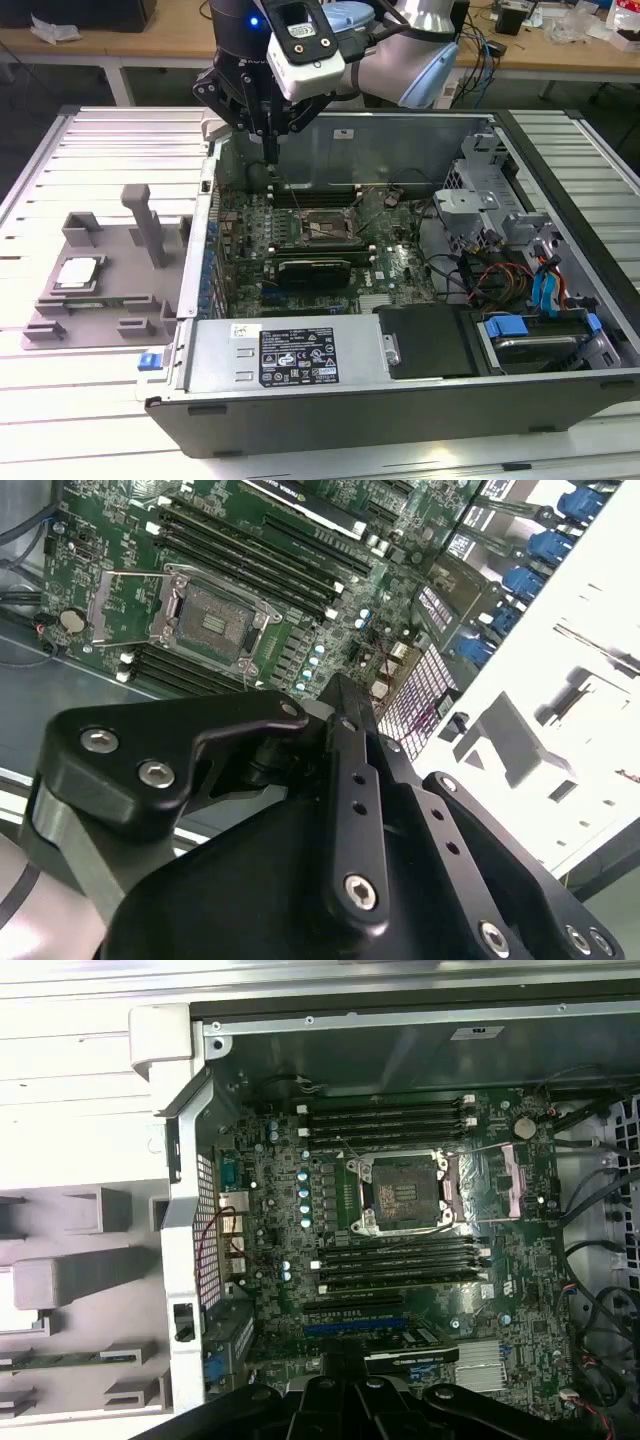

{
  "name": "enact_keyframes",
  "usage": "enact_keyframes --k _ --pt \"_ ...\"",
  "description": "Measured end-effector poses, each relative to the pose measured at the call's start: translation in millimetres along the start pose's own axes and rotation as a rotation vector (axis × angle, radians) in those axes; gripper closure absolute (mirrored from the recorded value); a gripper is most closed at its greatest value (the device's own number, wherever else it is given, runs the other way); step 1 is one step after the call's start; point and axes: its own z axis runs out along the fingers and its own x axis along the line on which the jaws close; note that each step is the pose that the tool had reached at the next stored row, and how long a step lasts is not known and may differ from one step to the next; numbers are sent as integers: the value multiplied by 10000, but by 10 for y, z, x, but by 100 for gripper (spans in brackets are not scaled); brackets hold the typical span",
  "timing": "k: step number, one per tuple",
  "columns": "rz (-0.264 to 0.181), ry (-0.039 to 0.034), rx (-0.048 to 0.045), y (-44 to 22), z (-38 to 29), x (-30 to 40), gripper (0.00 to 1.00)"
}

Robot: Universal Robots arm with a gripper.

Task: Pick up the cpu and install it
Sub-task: 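Reach for the cpu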

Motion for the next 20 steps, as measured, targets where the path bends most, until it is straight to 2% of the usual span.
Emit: enact_keyframes --k 6,20 --pt "0 0 0 -8 -3 112 89" --pt "1 0 1 -17 -6 232 89"
